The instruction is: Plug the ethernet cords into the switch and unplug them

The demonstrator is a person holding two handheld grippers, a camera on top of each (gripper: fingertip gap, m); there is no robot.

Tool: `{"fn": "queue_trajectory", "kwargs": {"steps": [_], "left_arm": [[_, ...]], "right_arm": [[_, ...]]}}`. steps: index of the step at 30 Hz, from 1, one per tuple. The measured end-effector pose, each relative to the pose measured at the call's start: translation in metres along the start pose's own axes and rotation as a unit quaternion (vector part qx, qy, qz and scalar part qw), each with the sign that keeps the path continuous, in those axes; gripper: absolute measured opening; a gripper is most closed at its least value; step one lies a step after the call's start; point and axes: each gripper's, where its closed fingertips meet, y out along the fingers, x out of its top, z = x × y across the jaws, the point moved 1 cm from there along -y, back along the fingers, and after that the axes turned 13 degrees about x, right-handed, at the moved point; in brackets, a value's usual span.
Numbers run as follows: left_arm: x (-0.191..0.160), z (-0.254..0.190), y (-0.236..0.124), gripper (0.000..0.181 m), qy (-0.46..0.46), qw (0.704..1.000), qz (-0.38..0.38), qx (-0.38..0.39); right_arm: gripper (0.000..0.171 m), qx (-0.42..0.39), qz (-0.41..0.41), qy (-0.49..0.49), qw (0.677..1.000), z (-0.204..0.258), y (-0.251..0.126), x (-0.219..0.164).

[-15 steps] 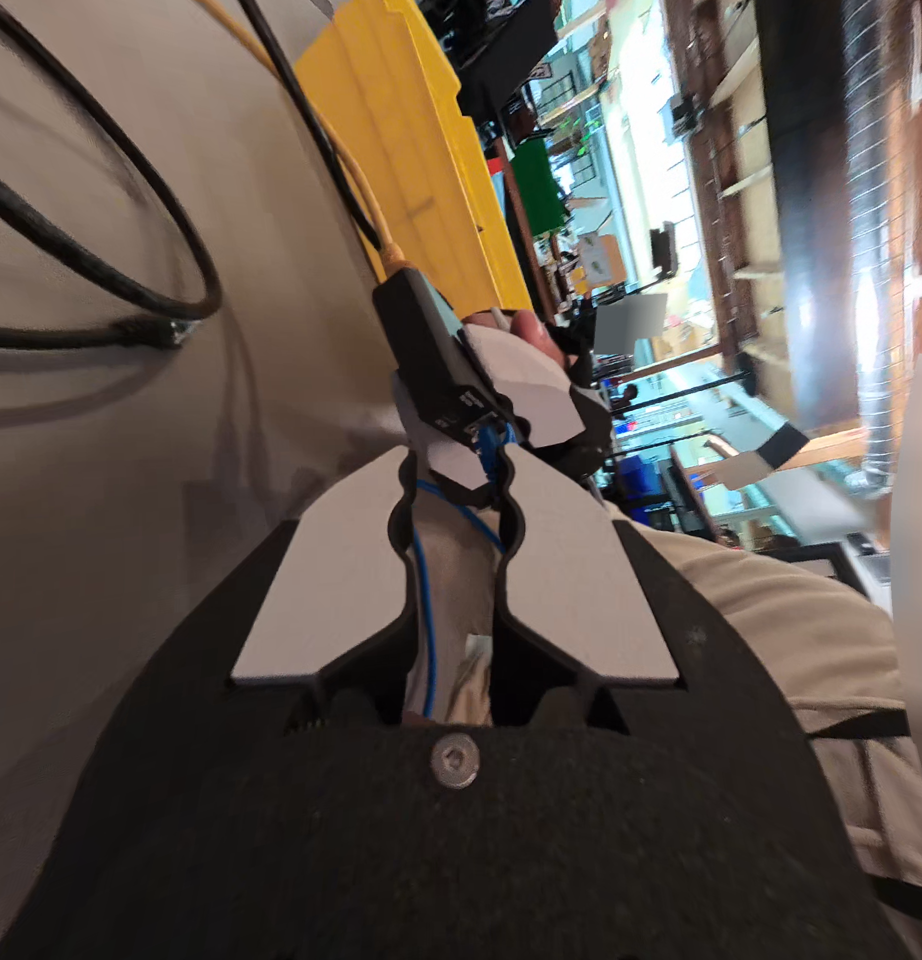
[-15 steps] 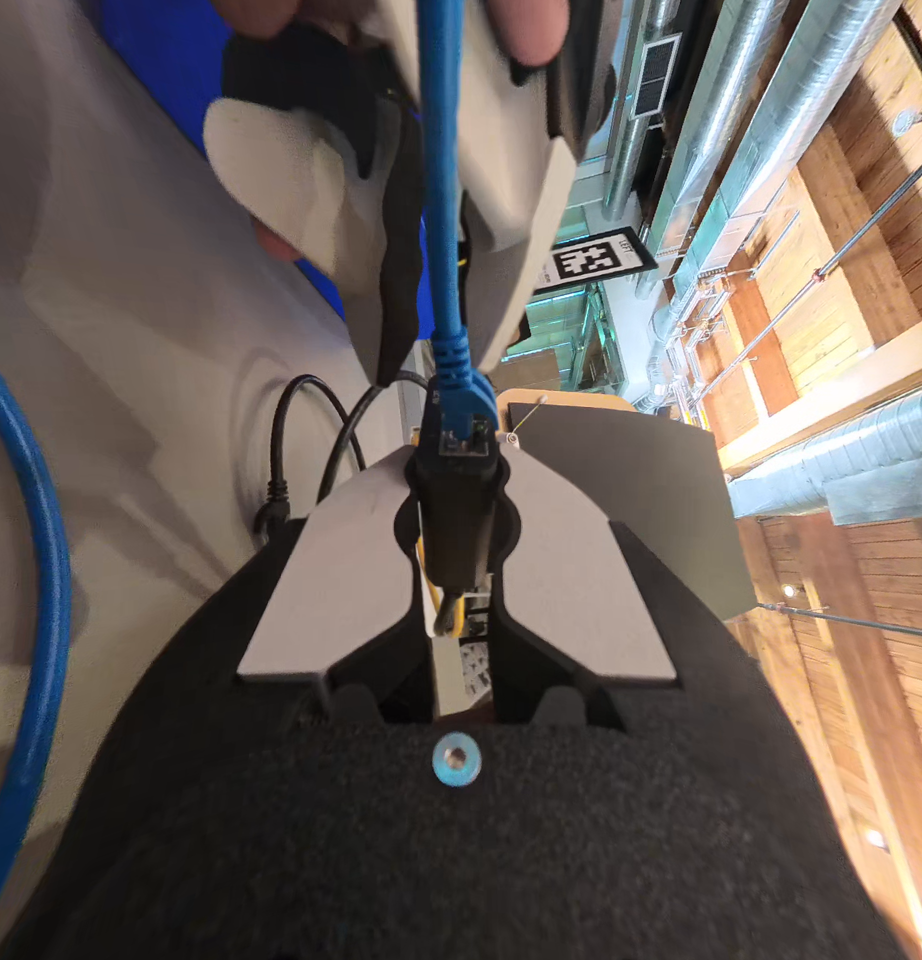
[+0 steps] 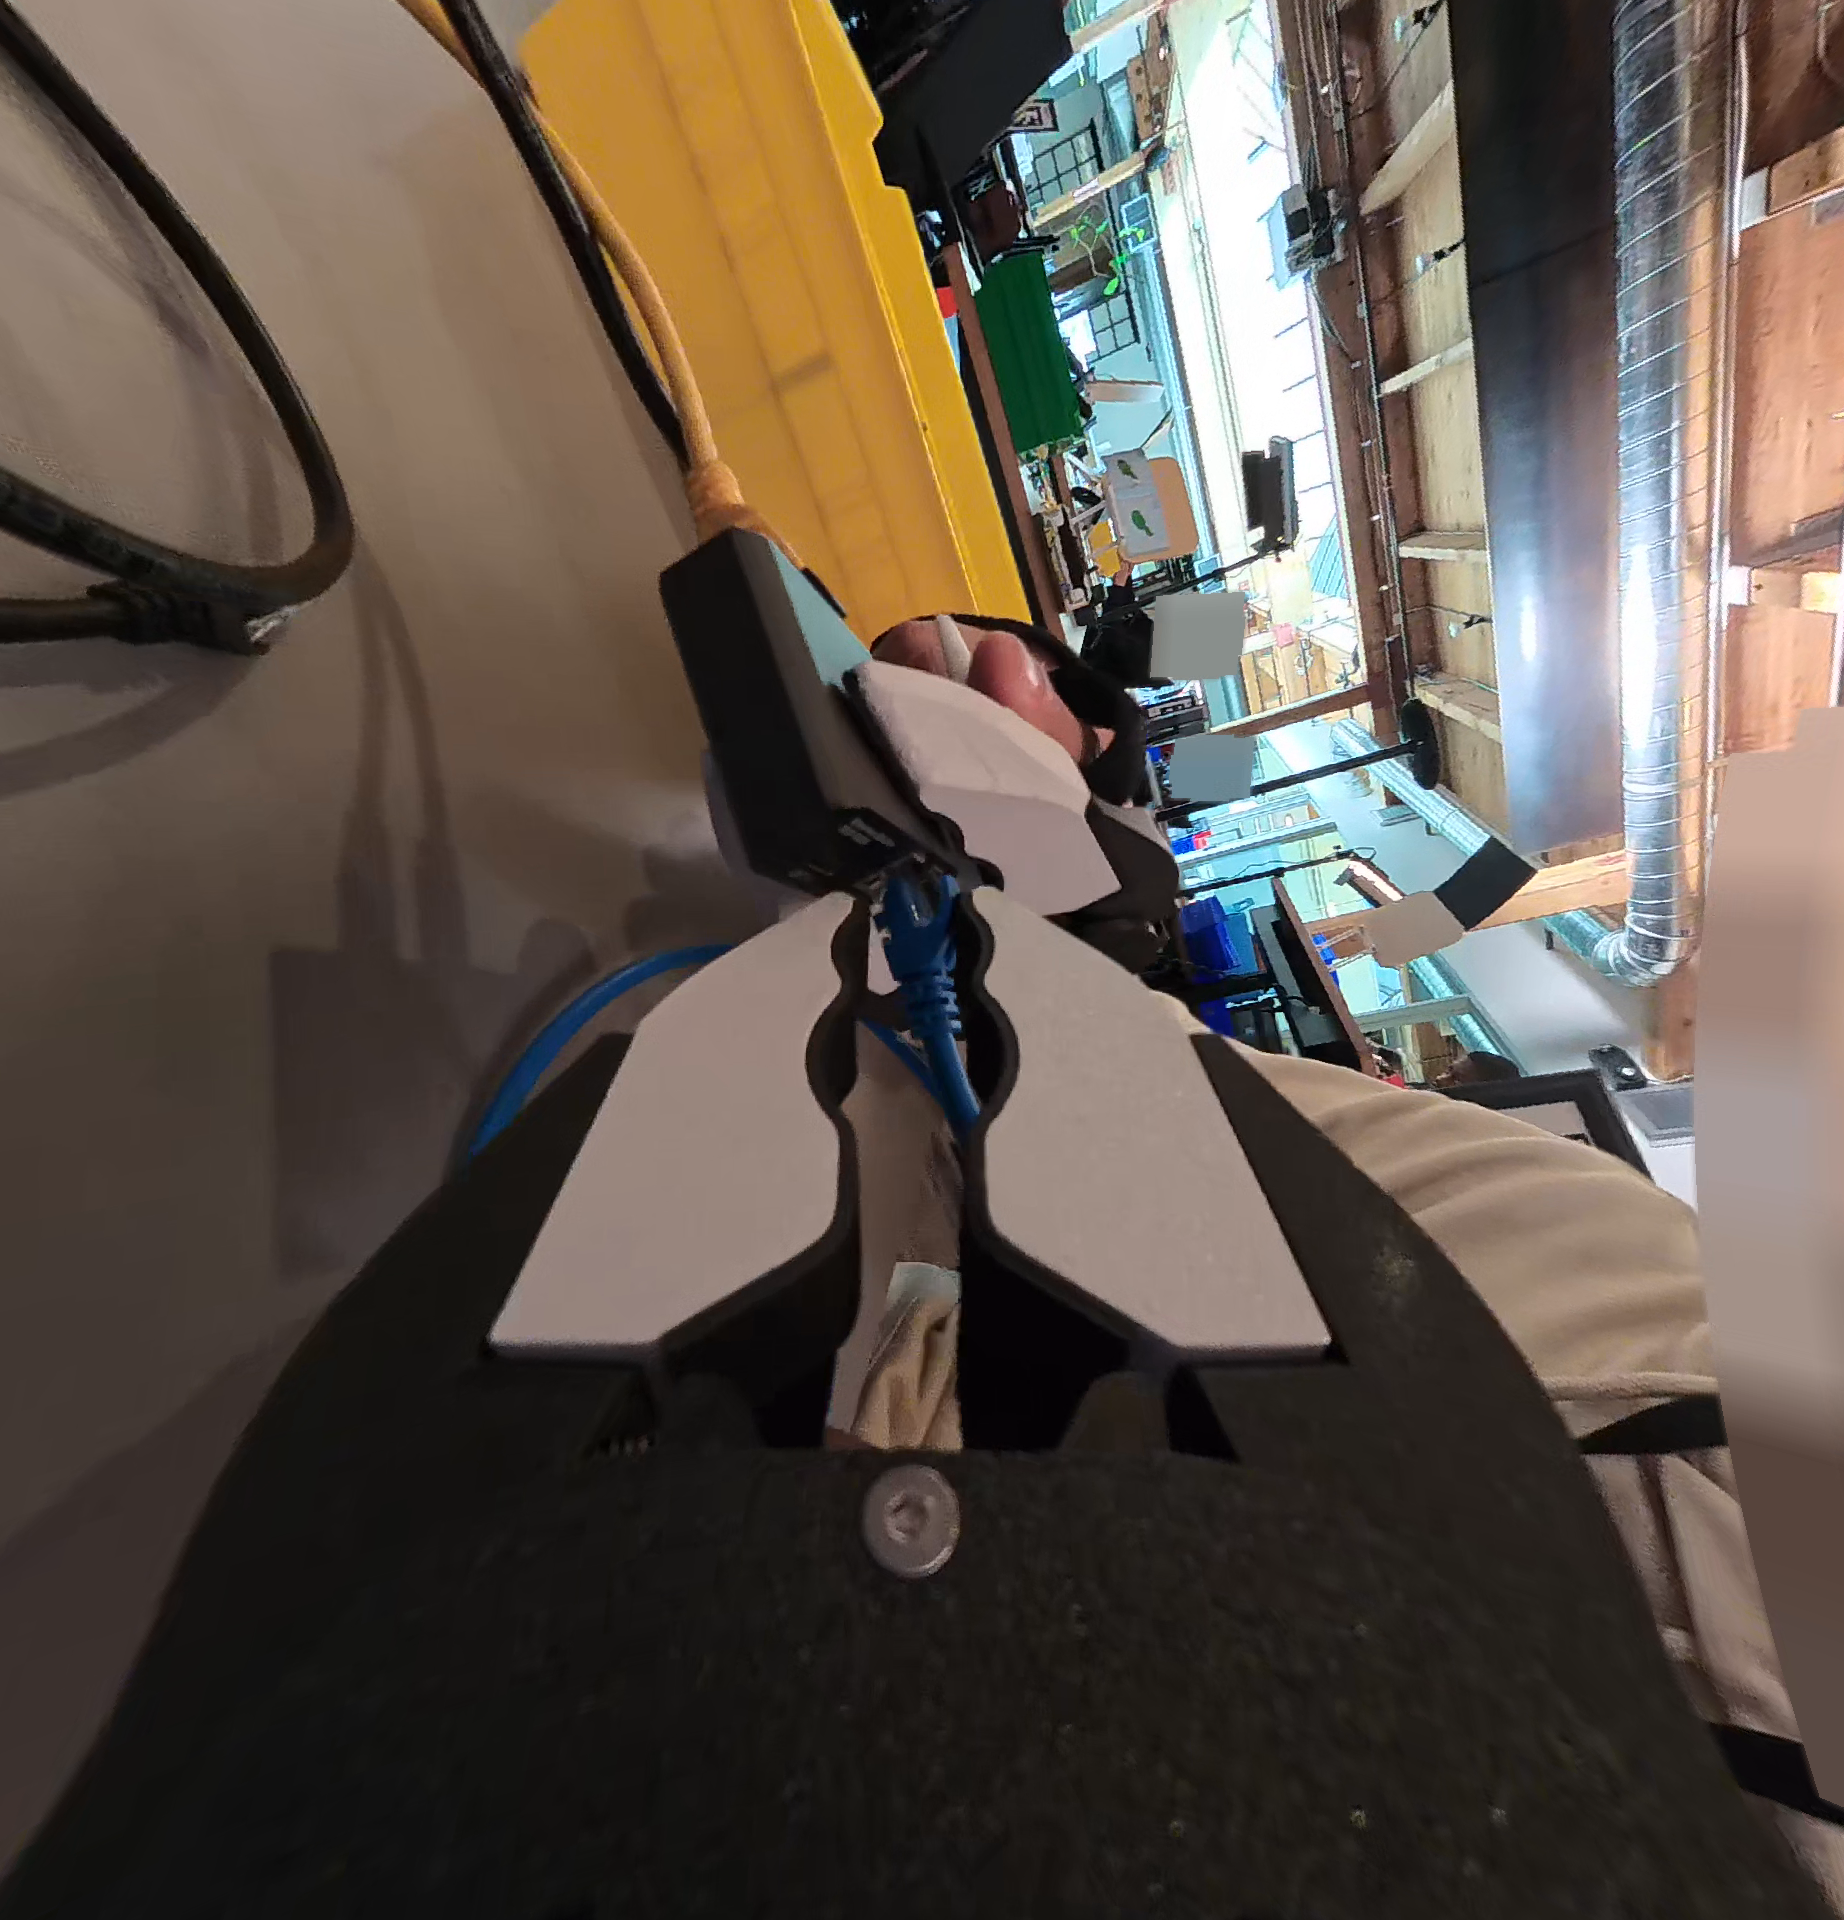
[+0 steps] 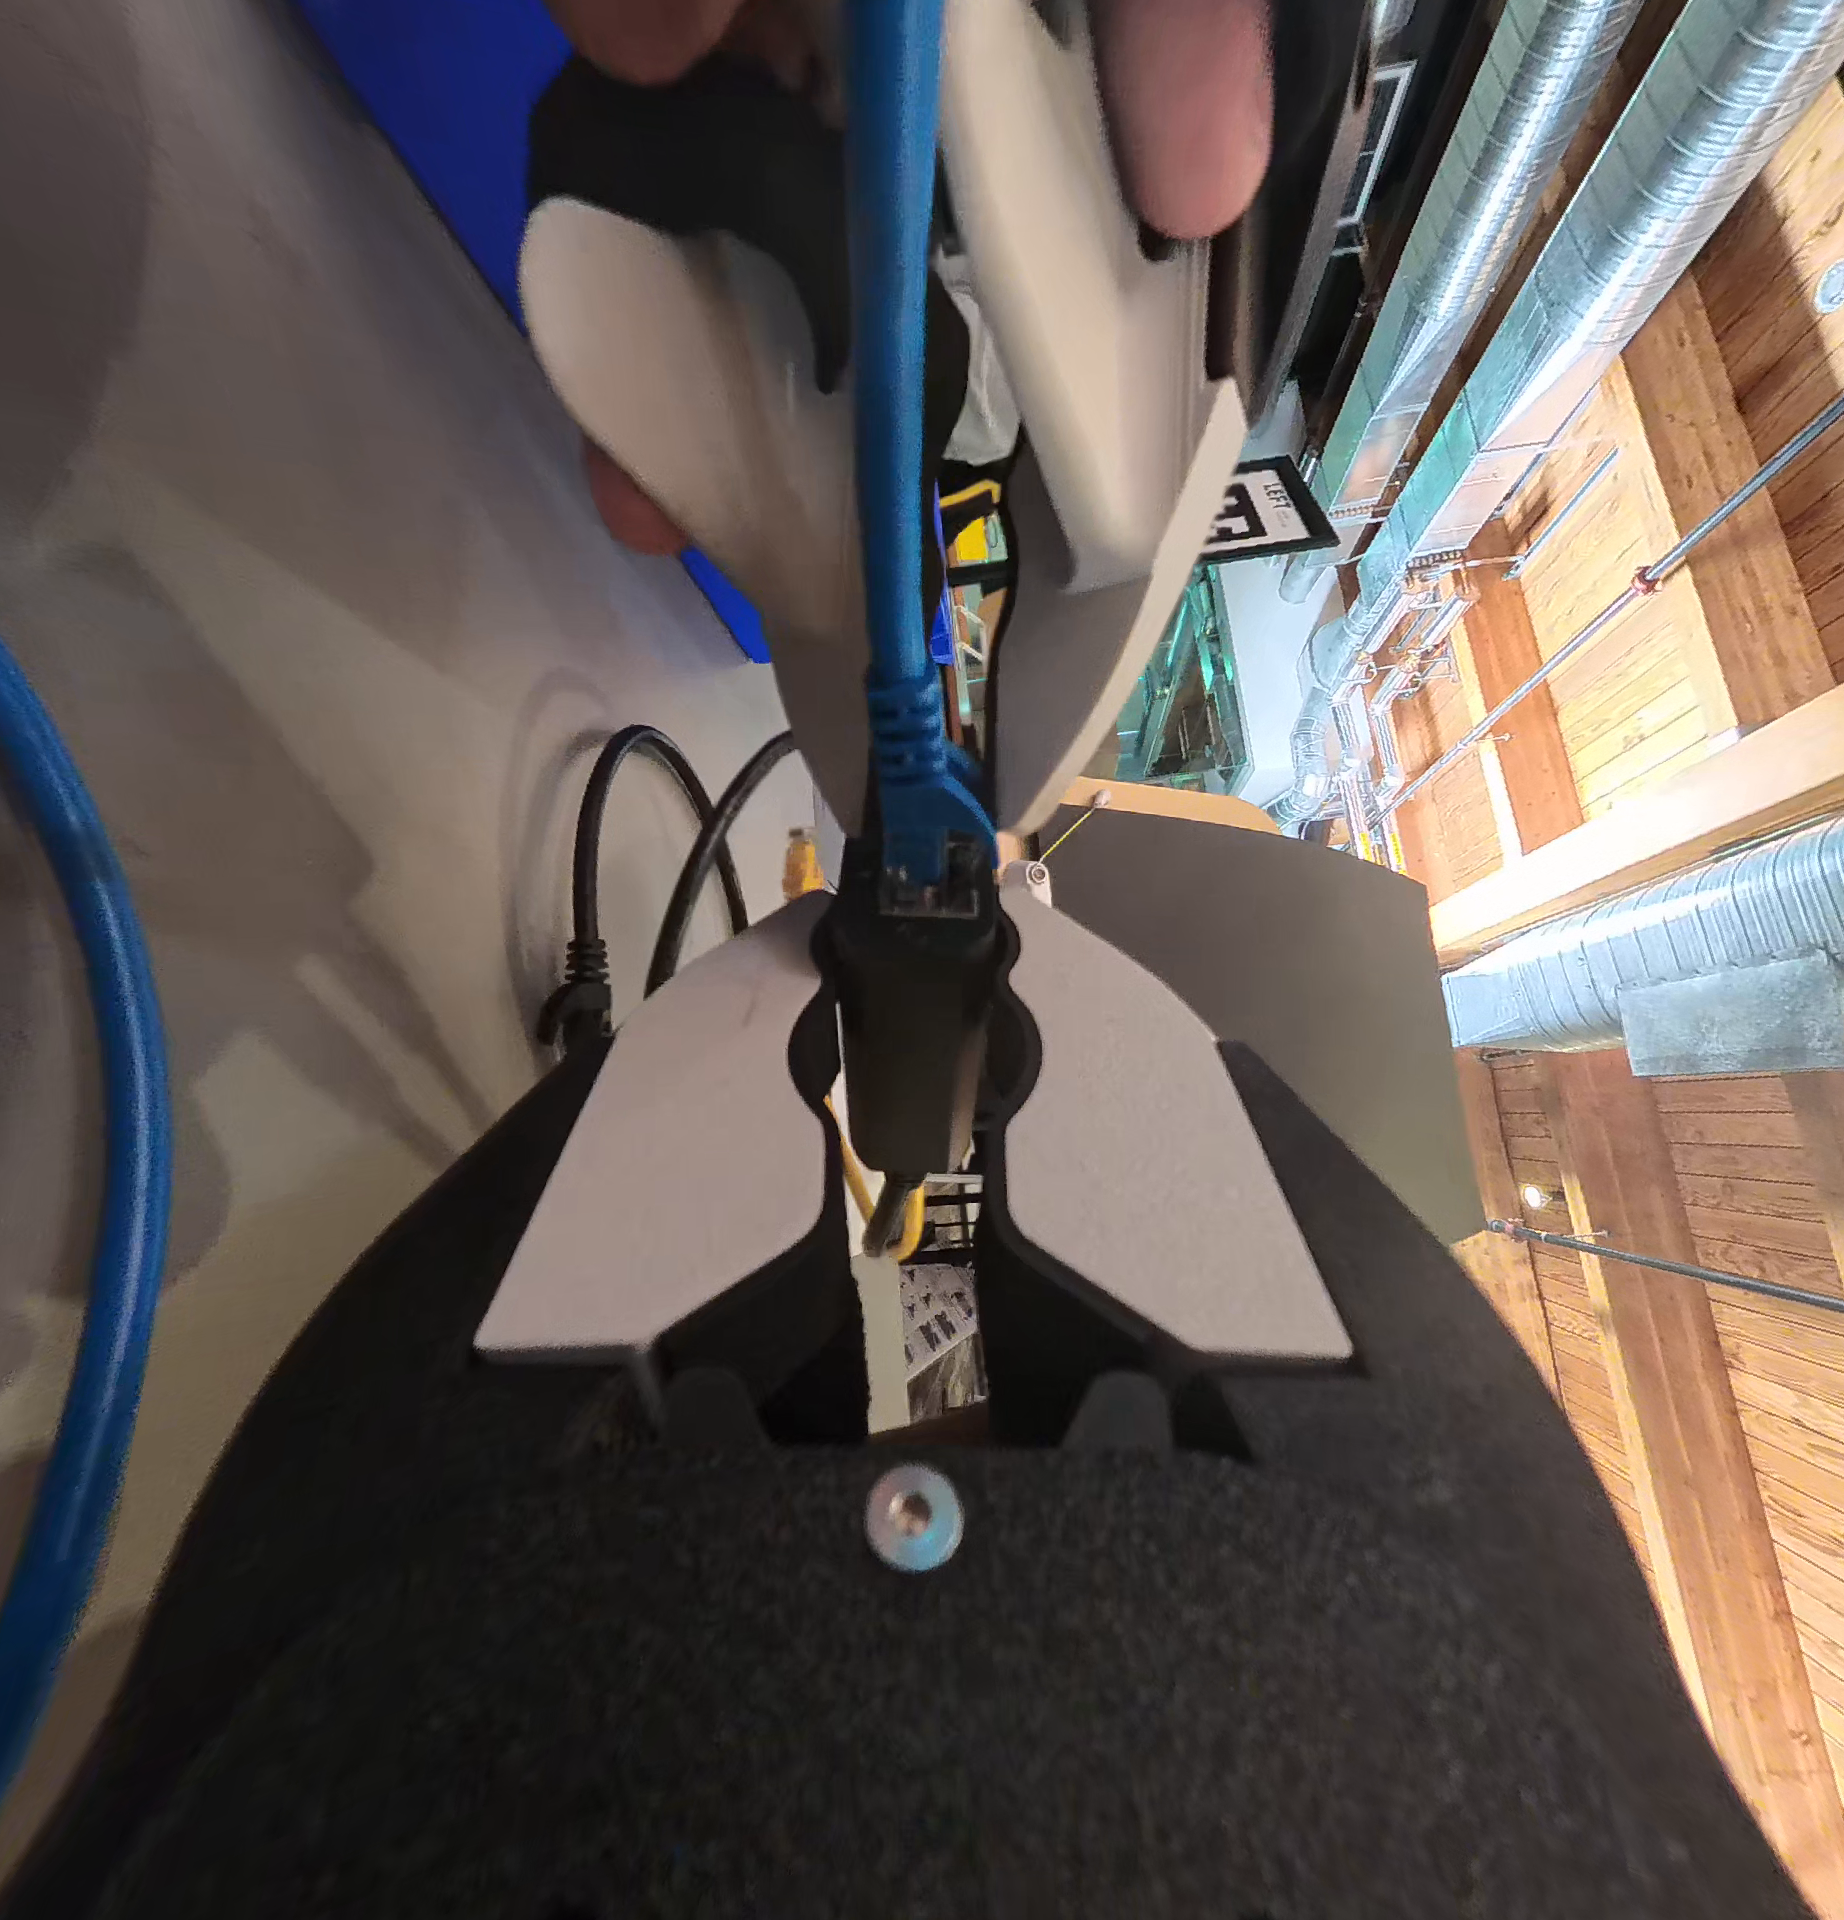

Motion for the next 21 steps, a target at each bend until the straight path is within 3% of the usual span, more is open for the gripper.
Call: {"fn": "queue_trajectory", "kwargs": {"steps": [13,21], "left_arm": [[-0.003,0.003,0.006,0.016,-0.034,0.999,0.008,-0.023],[-0.008,0.018,0.013,0.012,0.085,0.993,0.007,0.078]], "right_arm": [[0.023,0.007,0.022,-0.019,1.000,0.005,0.002,-0.003],[0.023,0.028,0.043,-0.040,0.998,0.019,0.006,-0.008]]}}
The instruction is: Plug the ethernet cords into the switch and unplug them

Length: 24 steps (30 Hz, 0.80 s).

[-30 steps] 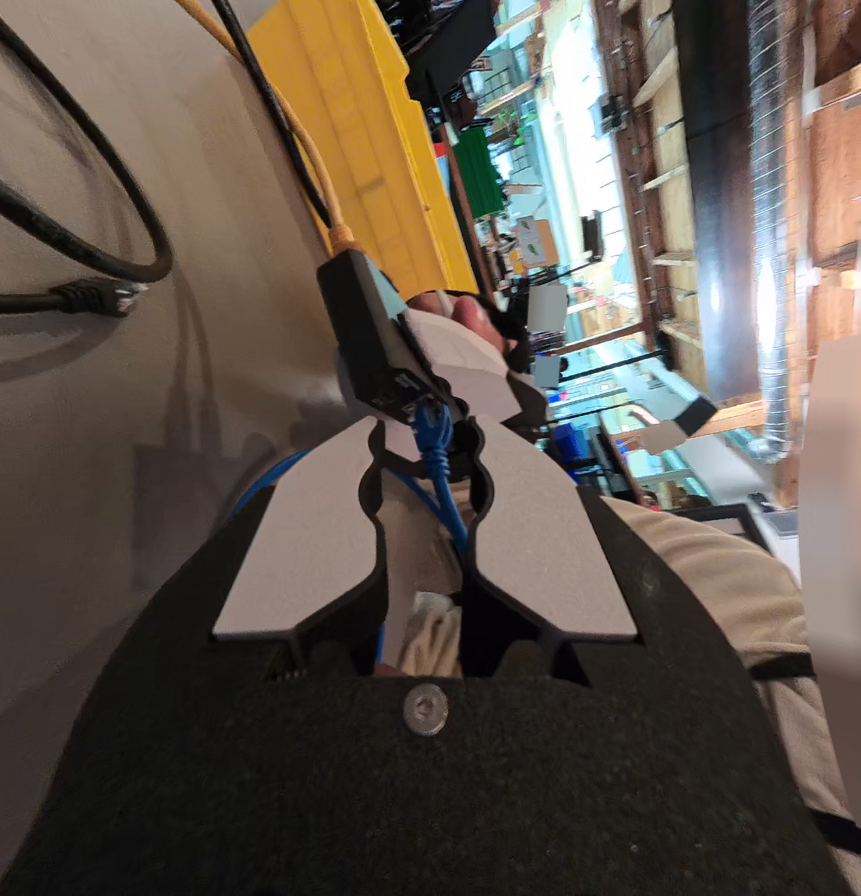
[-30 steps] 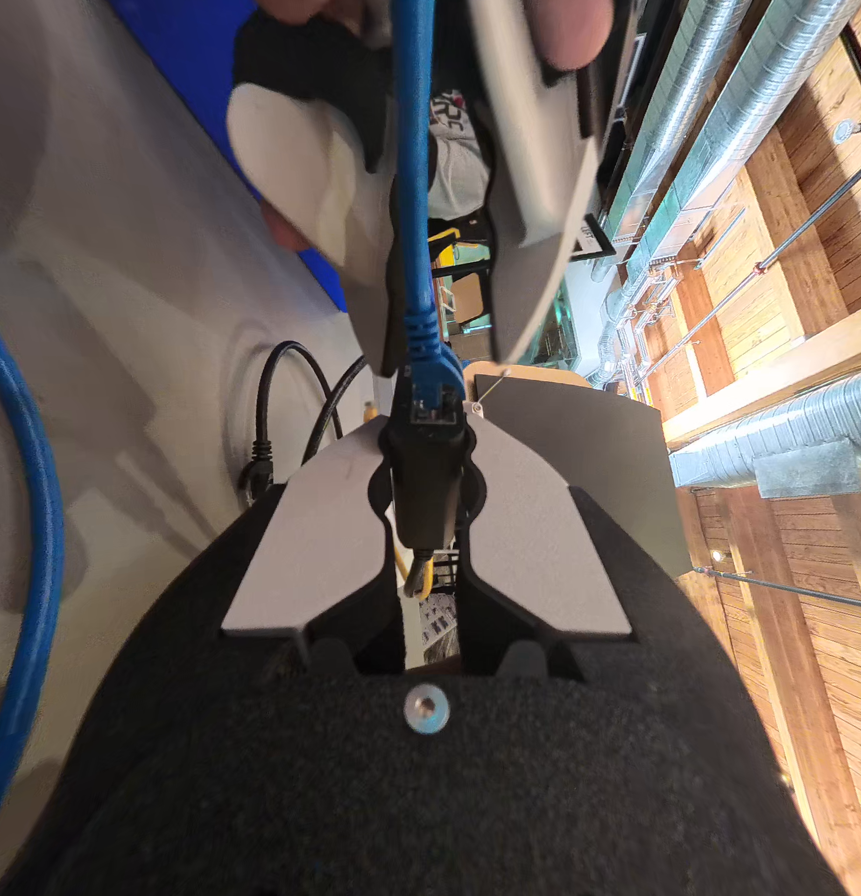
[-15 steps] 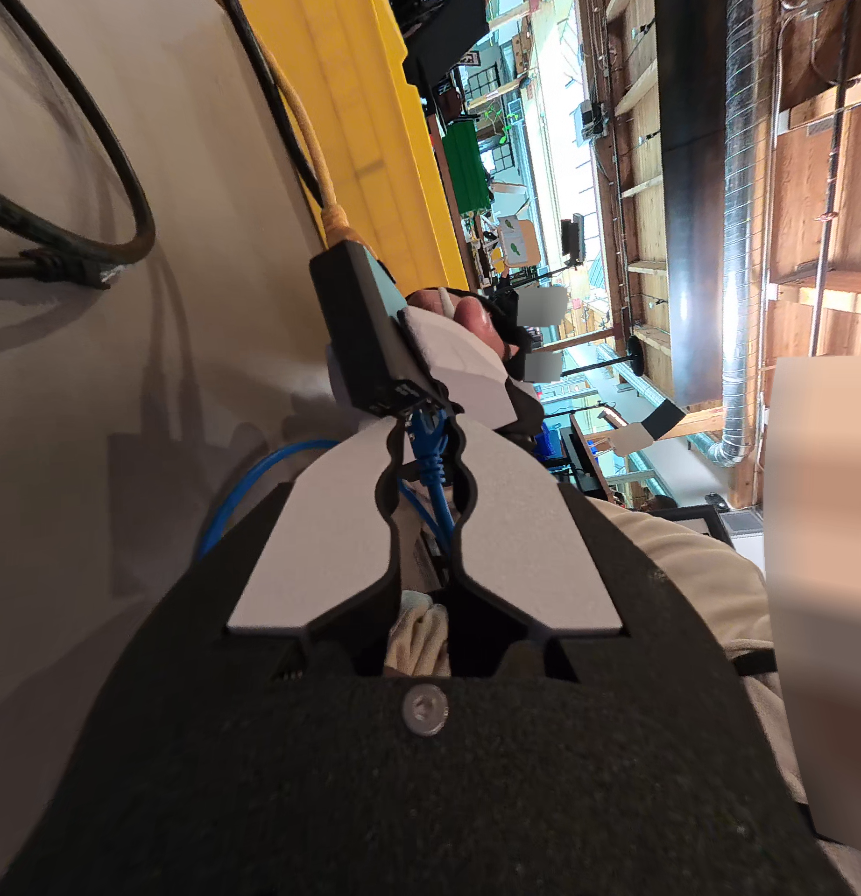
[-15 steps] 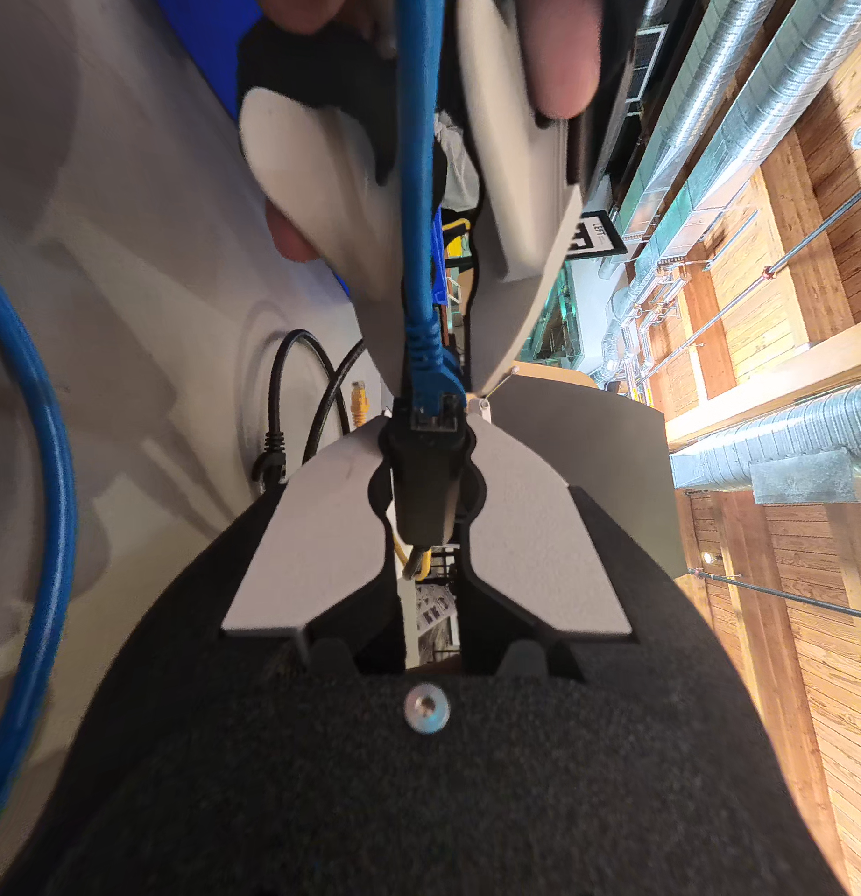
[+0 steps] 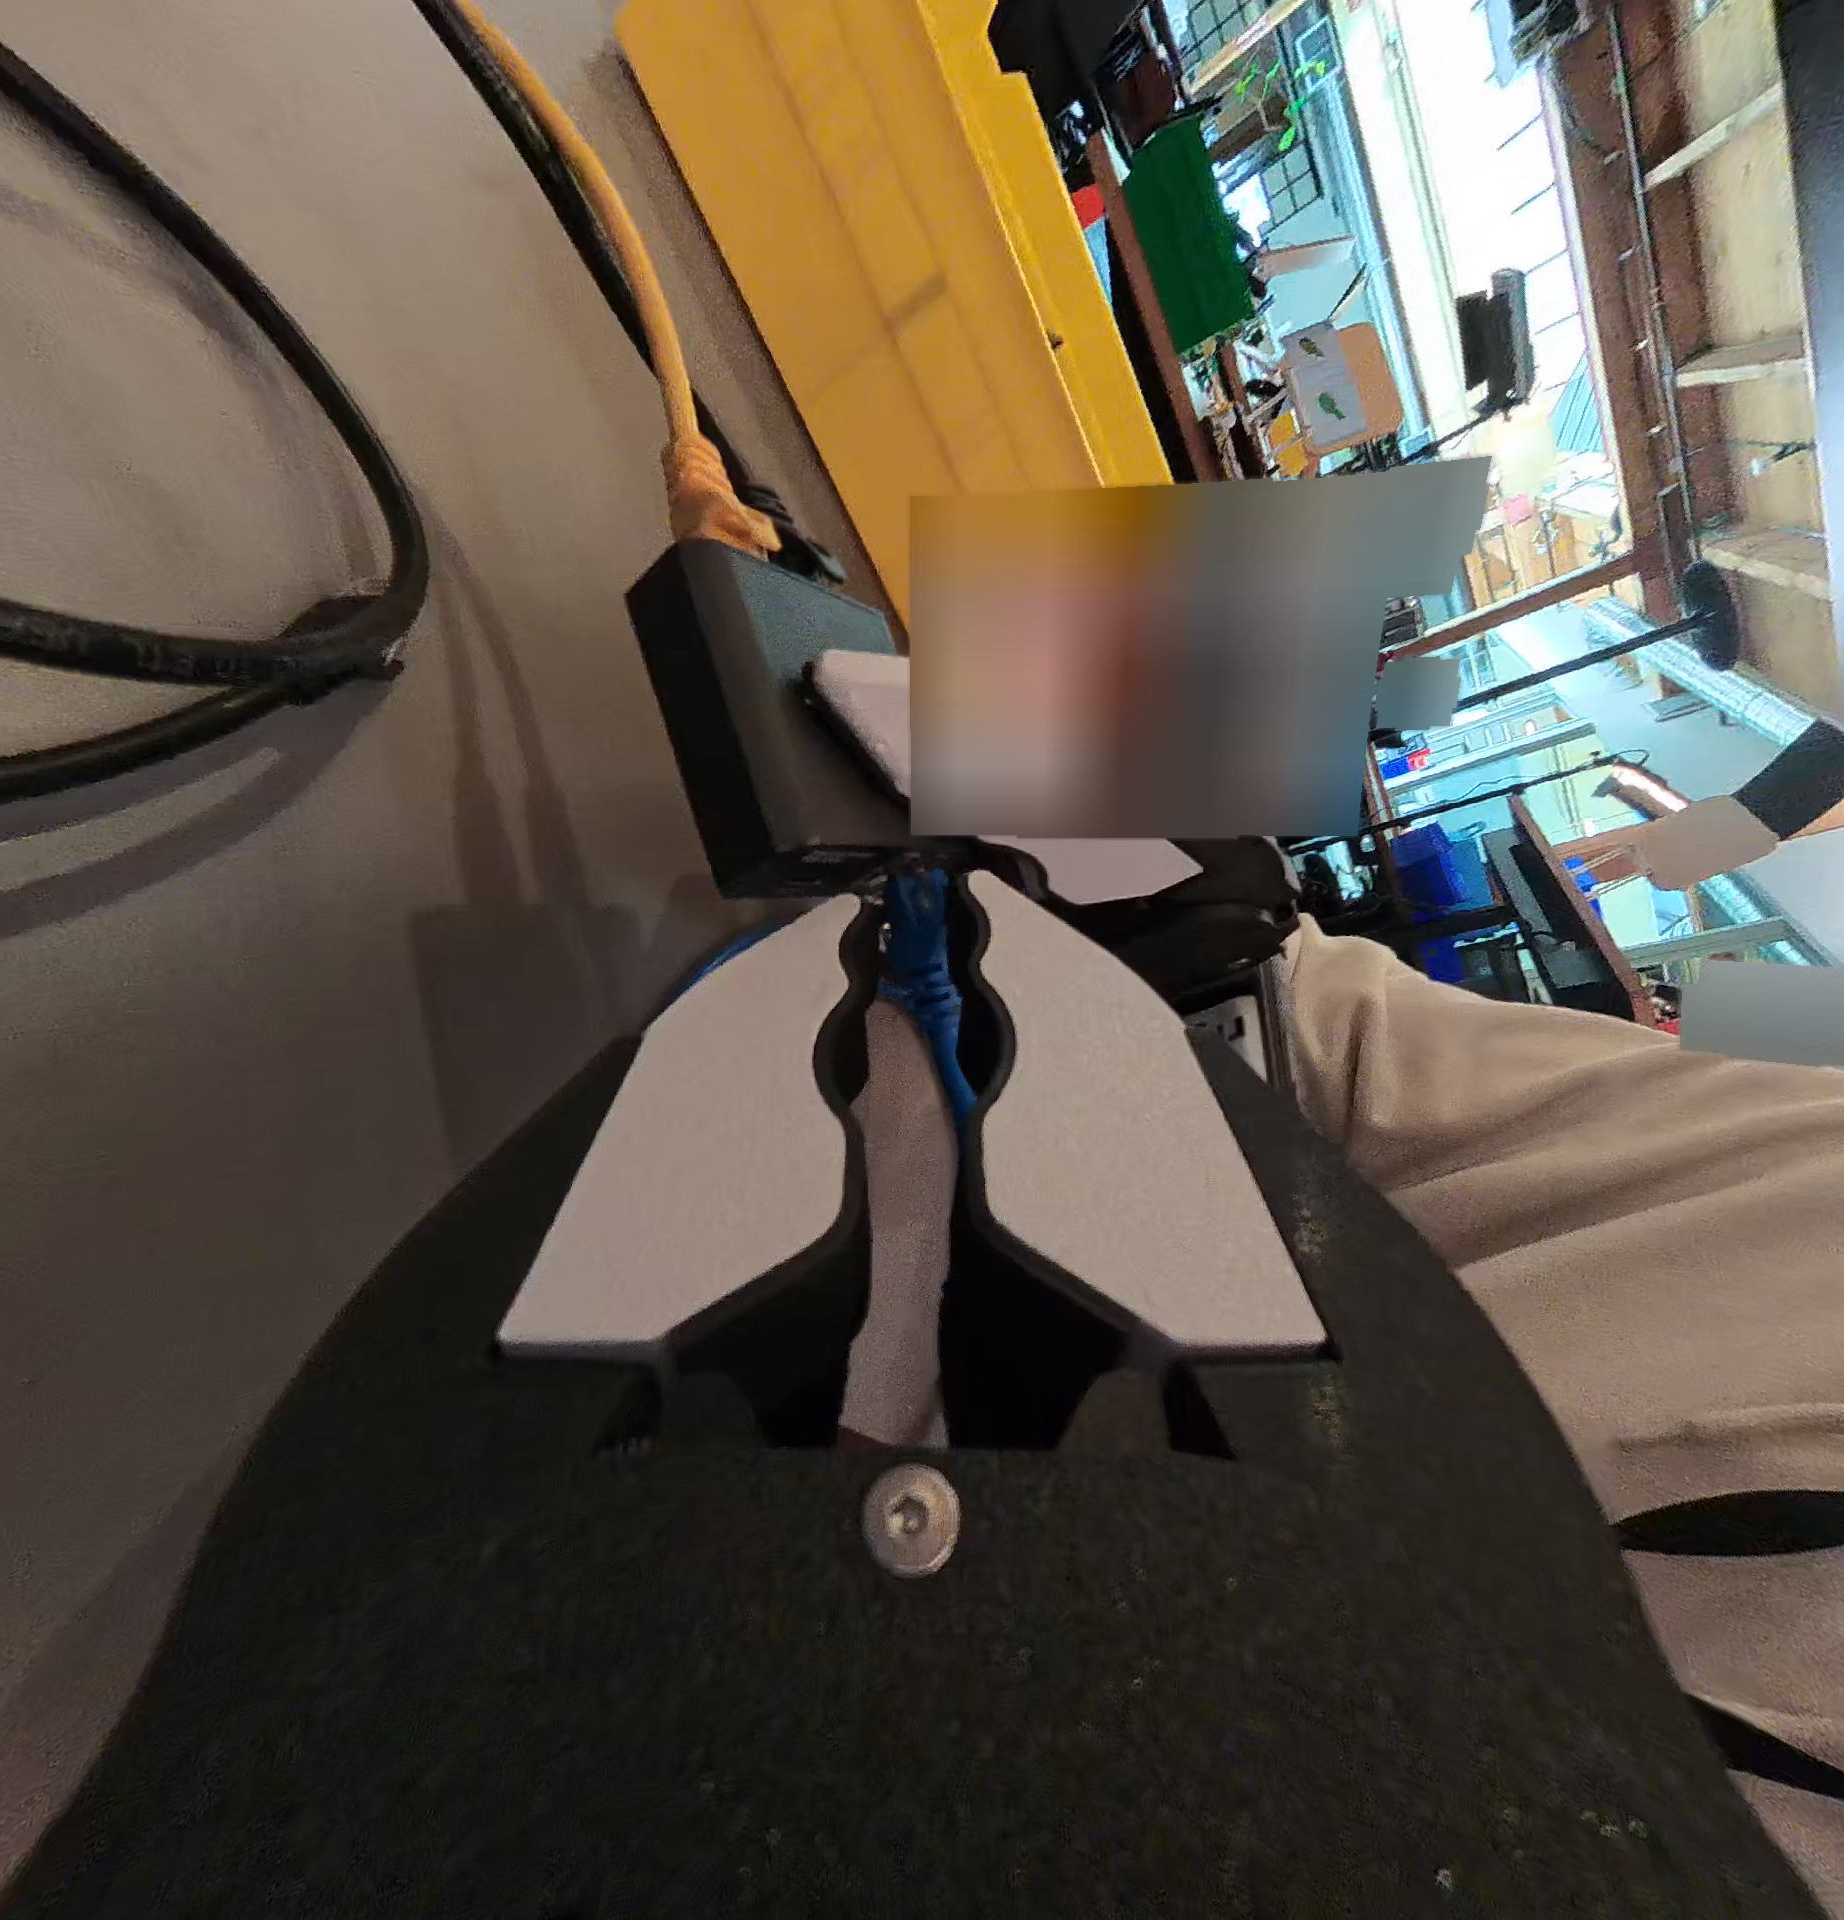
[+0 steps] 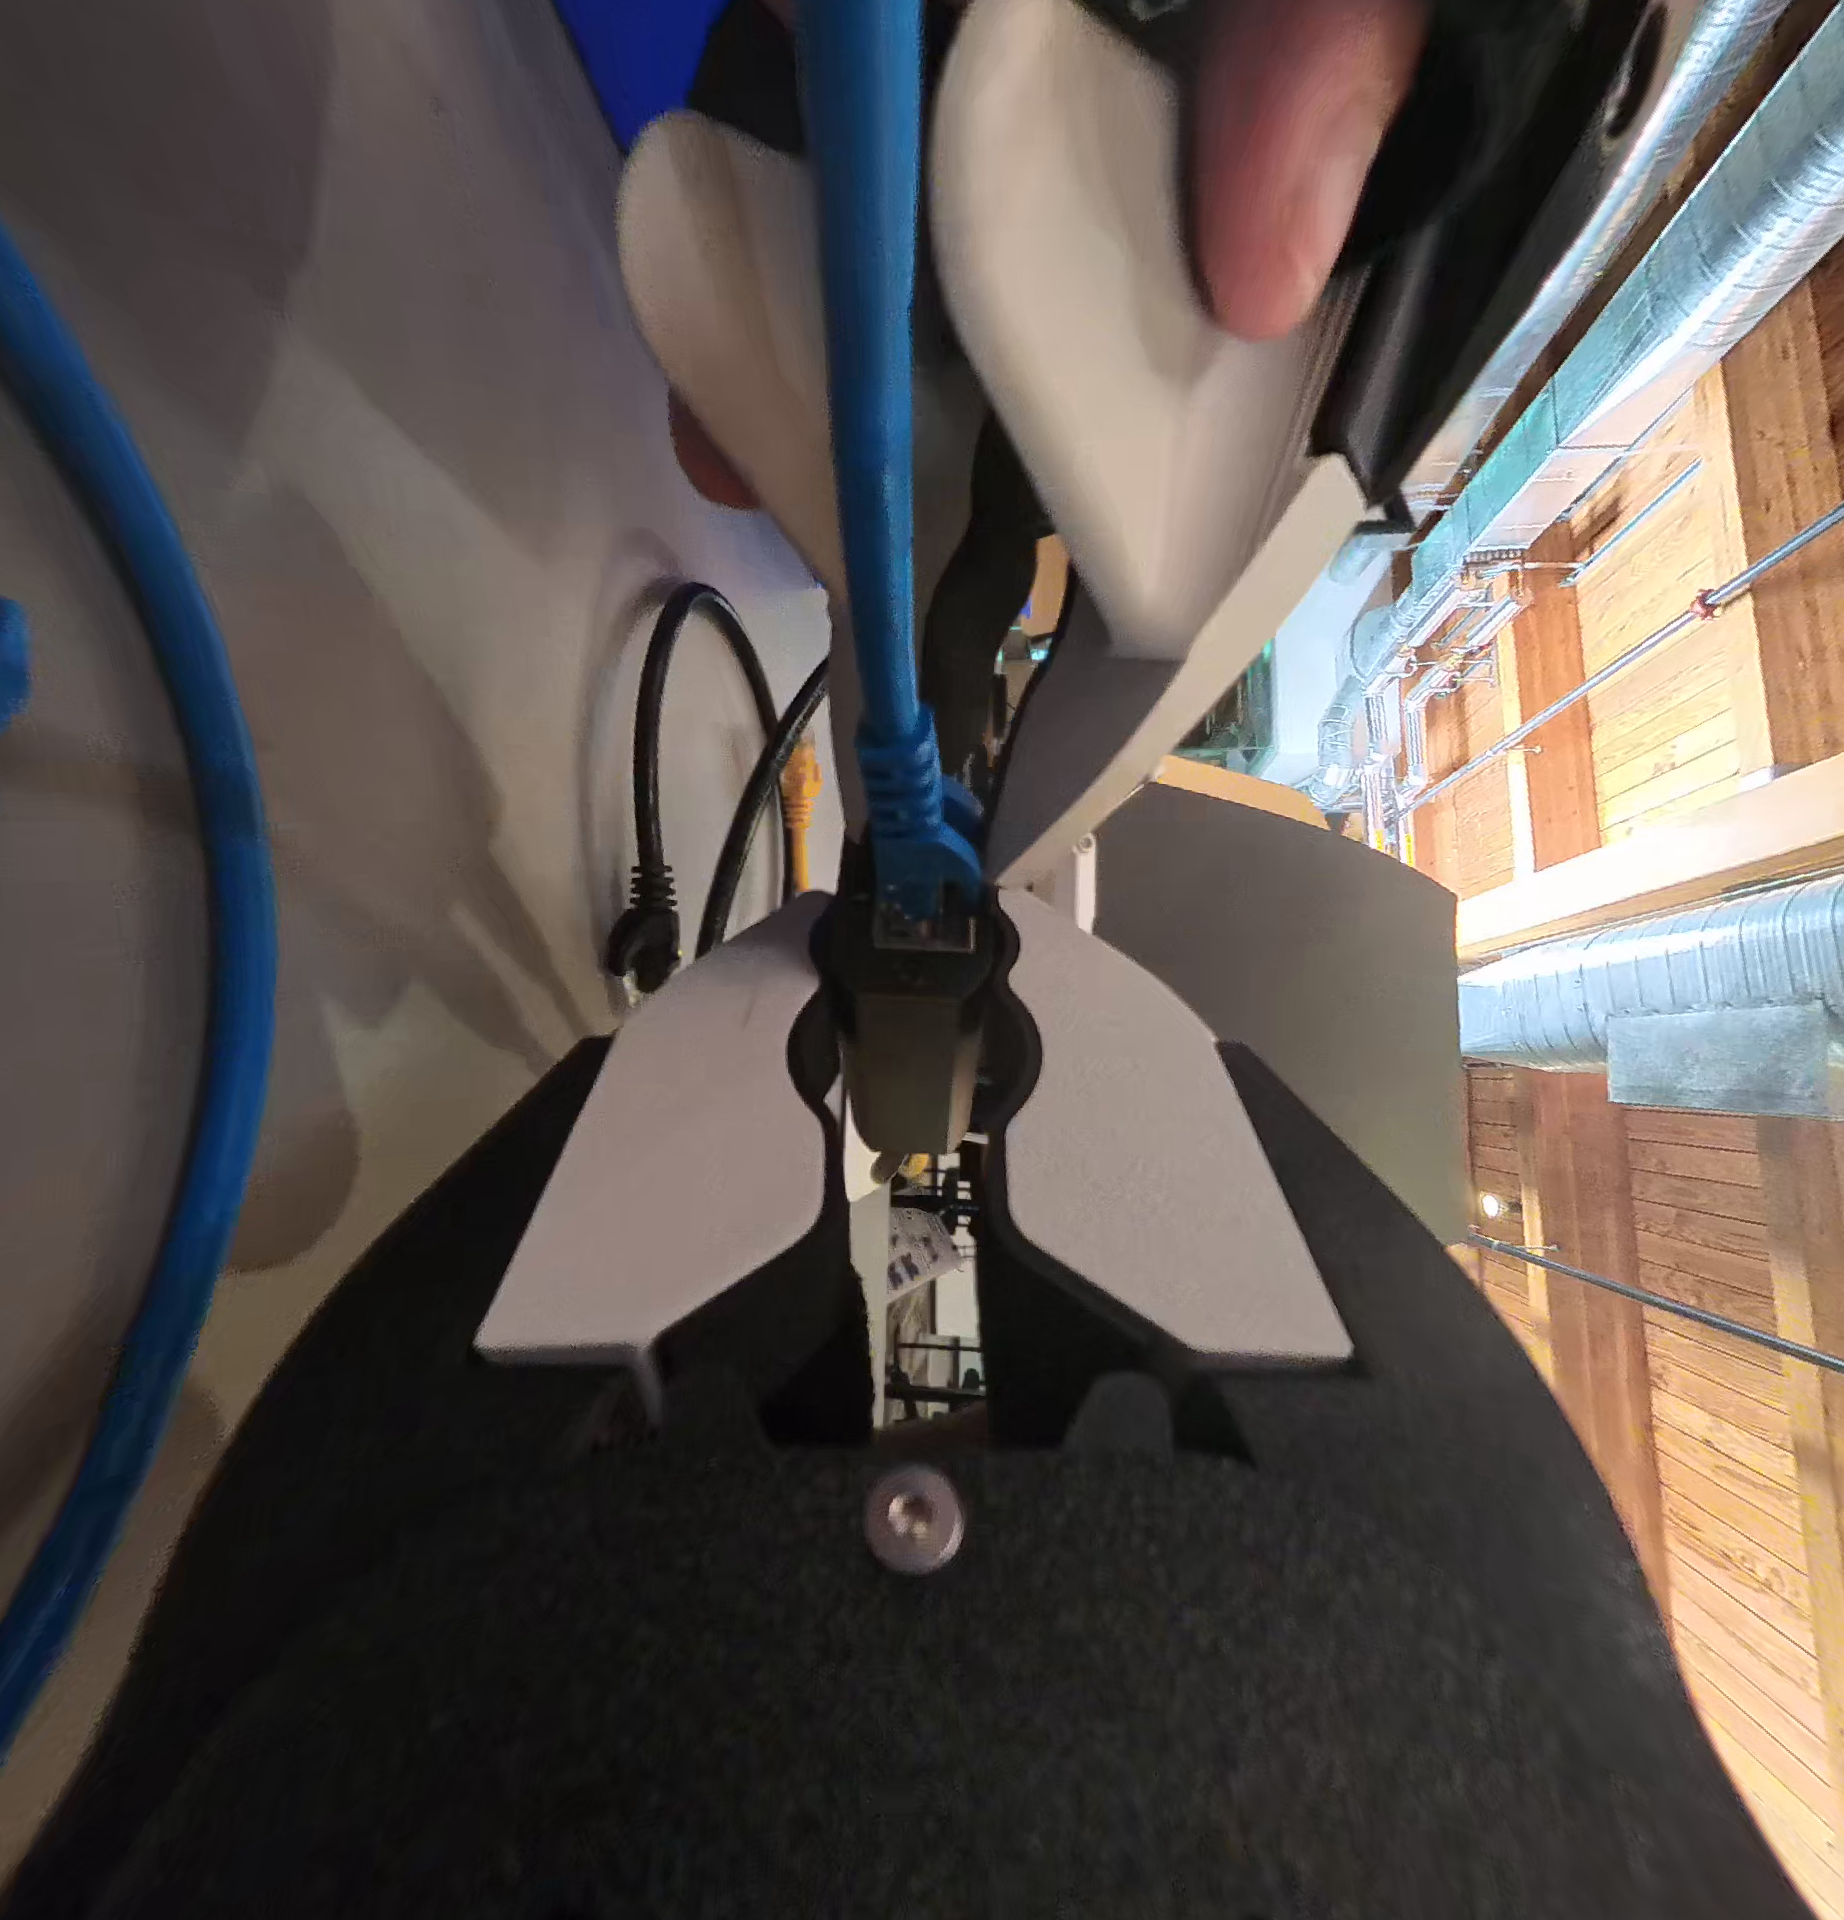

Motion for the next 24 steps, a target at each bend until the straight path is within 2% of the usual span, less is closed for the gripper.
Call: {"fn": "queue_trajectory", "kwargs": {"steps": [7,10,17,19,24], "left_arm": [[-0.002,0.000,-0.004,0.009,0.059,0.998,0.001,0.026],[-0.002,0.000,-0.005,0.008,0.056,0.998,0.003,0.016],[0.006,-0.009,-0.008,0.013,-0.065,0.995,-0.022,-0.073],[0.005,-0.012,-0.007,0.022,-0.095,0.991,-0.018,-0.094],[0.003,-0.008,0.000,0.014,-0.159,0.979,-0.014,-0.126]], "right_arm": [[0.023,0.000,-0.008,0.005,1.000,0.000,-0.002,0.004],[0.023,-0.006,-0.007,-0.001,1.000,-0.001,-0.003,0.005],[0.023,-0.058,0.006,-0.016,0.998,-0.015,-0.007,0.002],[0.023,-0.056,0.012,-0.026,0.998,-0.014,-0.007,0.000],[0.023,-0.053,0.019,-0.039,0.998,-0.010,-0.006,0.002]]}}
